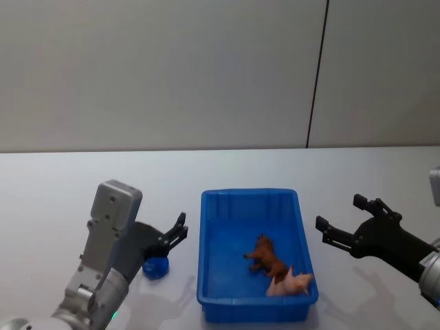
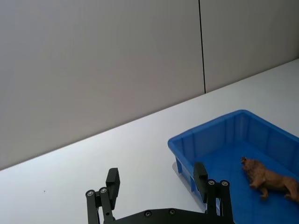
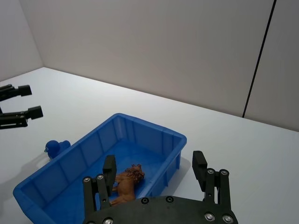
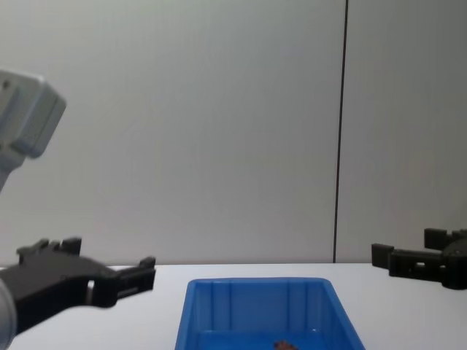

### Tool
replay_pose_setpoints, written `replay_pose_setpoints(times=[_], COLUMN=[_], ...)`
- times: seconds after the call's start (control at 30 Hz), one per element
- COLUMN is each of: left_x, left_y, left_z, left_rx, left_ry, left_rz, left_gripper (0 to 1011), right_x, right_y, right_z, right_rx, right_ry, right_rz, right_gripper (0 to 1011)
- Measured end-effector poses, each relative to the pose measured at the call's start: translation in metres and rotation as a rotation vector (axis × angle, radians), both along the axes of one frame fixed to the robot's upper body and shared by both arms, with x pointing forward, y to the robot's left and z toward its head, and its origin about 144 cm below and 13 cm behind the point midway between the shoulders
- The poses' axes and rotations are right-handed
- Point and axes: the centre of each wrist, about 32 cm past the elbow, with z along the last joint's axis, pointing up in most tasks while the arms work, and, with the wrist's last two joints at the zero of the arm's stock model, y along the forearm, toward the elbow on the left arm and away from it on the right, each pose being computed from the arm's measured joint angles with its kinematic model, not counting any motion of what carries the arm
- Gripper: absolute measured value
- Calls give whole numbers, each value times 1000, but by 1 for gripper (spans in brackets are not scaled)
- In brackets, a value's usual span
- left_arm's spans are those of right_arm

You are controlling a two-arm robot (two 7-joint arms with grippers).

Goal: Pick up the two dolls from the table and place them into the box.

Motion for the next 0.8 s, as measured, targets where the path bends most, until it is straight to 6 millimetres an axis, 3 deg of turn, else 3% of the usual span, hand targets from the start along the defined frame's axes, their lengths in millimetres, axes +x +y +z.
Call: replay_pose_setpoints(times=[0.33, 0.8], left_x=[-3, 11], left_y=[11, 30], left_z=[-11, -29], left_rx=[-11, -2], left_ry=[63, 135], left_rz=[-8, -44], left_gripper=[1001, 1001], right_x=[0, 0], right_y=[0, -1], right_z=[0, 0], right_rx=[0, 0], right_ry=[-1, -1], right_rz=[0, -1], right_gripper=[1001, 1001])
